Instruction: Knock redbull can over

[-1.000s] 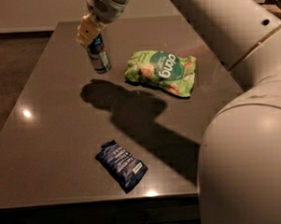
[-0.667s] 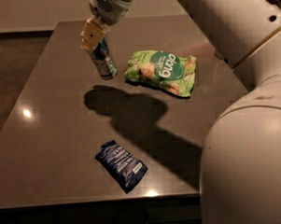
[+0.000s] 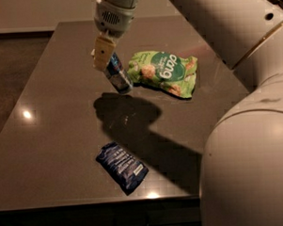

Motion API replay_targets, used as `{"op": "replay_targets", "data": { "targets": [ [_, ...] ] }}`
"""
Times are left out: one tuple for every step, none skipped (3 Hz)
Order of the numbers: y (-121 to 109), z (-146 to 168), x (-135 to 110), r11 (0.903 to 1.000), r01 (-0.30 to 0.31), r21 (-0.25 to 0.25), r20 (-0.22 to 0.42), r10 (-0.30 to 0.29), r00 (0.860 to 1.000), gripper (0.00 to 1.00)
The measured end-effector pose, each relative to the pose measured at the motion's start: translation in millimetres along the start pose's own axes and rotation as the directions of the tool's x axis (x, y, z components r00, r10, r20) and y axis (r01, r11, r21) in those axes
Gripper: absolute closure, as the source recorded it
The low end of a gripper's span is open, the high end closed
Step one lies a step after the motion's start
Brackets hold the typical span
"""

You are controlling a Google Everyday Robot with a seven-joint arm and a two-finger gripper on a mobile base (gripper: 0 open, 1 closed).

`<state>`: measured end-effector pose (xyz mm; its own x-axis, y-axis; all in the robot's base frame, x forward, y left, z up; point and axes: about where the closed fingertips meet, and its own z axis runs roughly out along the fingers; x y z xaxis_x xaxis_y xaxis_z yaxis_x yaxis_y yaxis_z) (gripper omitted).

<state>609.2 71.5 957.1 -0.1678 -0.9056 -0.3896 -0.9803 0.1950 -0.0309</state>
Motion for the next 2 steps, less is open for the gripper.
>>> {"op": "replay_targets", "data": {
  "targets": [
    [7, 14, 14, 0.9994, 0.033, 0.005, -0.098, -0.033, 0.995, 0.61],
    [13, 26, 21, 0.9974, 0.072, 0.011, -0.173, -0.069, 0.983, 0.38]
  ]
}}
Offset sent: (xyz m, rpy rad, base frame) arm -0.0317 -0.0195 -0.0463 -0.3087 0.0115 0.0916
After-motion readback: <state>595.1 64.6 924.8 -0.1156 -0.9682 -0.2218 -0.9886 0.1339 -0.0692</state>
